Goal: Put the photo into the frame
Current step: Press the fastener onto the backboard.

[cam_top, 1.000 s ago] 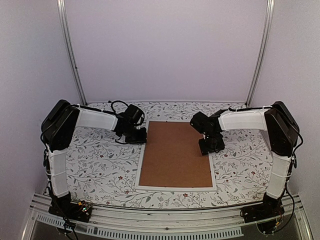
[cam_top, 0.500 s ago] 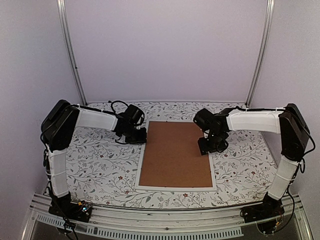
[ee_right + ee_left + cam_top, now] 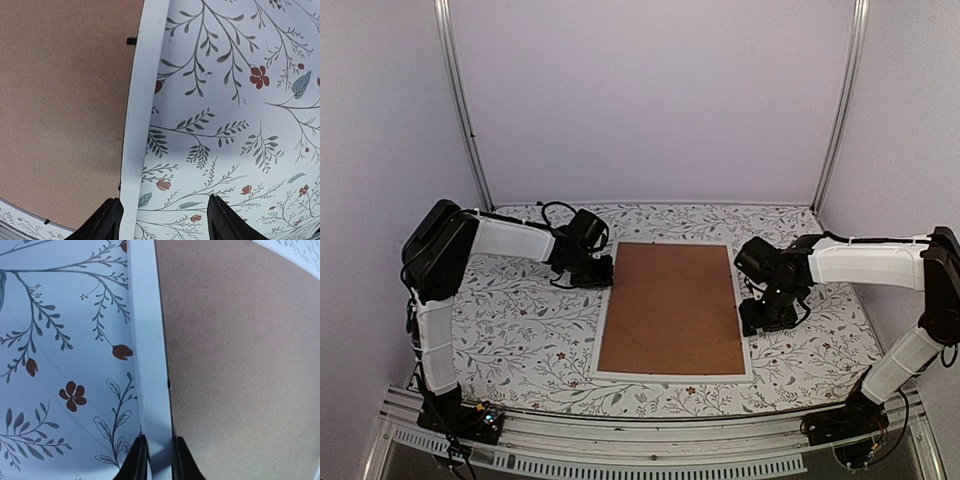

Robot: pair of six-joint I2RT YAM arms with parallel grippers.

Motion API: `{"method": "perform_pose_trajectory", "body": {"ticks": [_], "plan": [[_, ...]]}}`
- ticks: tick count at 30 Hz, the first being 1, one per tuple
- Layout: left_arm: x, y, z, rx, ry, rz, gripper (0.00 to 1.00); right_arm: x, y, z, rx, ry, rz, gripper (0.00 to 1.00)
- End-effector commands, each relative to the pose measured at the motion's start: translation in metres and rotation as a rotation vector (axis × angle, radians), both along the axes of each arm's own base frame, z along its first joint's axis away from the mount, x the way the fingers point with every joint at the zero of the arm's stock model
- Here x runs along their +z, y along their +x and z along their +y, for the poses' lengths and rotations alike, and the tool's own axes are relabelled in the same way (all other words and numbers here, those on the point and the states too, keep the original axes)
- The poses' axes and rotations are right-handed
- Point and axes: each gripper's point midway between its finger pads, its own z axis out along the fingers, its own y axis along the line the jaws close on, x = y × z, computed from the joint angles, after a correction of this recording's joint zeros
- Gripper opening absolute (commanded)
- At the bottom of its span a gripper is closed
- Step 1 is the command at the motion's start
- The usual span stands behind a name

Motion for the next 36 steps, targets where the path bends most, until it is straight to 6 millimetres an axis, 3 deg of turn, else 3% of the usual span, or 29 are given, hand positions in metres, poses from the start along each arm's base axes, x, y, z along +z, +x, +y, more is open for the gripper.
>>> {"method": "perform_pose_trajectory", "body": {"ticks": [1, 17, 36], "plan": [[-0.009, -0.018, 0.0, -0.031, 0.021, 0.044, 0.0, -0.001, -0.013, 0.007, -0.013, 0.062, 0.025, 0.63], [-0.01, -0.019, 0.0, -0.033, 0.021, 0.048, 0.0, -0.028, -0.015, -0.001, -0.021, -0.012, 0.062, 0.63], [-0.01, -0.02, 0.001, -0.035, 0.025, 0.047, 0.0, -0.024, -0.01, -0.008, -0.036, -0.005, 0.051, 0.63]]}}
